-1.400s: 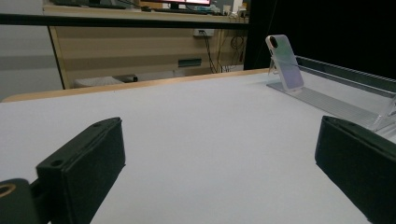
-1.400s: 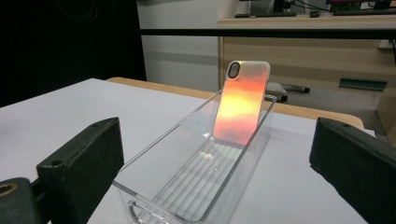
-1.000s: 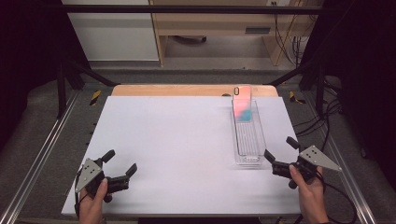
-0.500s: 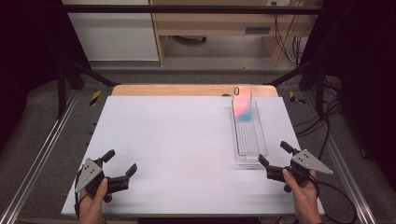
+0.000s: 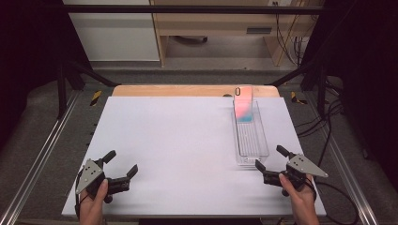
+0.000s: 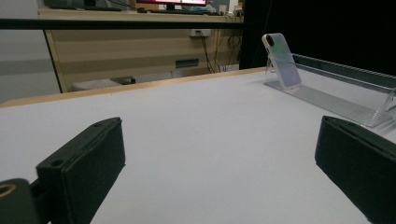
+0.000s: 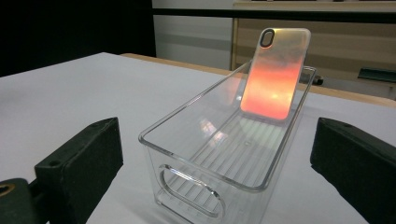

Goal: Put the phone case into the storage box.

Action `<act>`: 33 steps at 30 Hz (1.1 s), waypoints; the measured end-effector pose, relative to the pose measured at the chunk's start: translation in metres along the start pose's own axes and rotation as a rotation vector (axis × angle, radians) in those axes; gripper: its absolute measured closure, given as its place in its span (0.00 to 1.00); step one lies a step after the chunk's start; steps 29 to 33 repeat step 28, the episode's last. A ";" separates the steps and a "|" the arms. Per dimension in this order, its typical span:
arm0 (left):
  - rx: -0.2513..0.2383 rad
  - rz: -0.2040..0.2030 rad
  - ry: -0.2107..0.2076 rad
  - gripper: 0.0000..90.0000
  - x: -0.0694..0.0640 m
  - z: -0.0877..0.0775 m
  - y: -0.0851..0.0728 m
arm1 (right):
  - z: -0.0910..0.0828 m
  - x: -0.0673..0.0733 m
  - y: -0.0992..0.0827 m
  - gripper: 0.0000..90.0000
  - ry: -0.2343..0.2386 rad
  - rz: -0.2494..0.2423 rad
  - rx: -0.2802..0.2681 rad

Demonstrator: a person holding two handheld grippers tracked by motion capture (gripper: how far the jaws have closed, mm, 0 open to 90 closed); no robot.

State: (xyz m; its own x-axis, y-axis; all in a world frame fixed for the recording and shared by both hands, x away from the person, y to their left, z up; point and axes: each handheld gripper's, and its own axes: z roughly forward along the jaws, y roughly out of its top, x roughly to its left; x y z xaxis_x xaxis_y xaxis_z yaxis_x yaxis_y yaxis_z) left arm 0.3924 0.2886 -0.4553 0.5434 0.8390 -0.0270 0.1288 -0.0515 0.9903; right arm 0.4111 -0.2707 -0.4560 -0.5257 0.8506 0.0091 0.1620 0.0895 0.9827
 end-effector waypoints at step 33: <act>-0.002 0.036 -0.007 0.01 -0.005 0.001 0.000 | 0.011 0.014 -0.002 0.03 0.016 -0.014 -0.066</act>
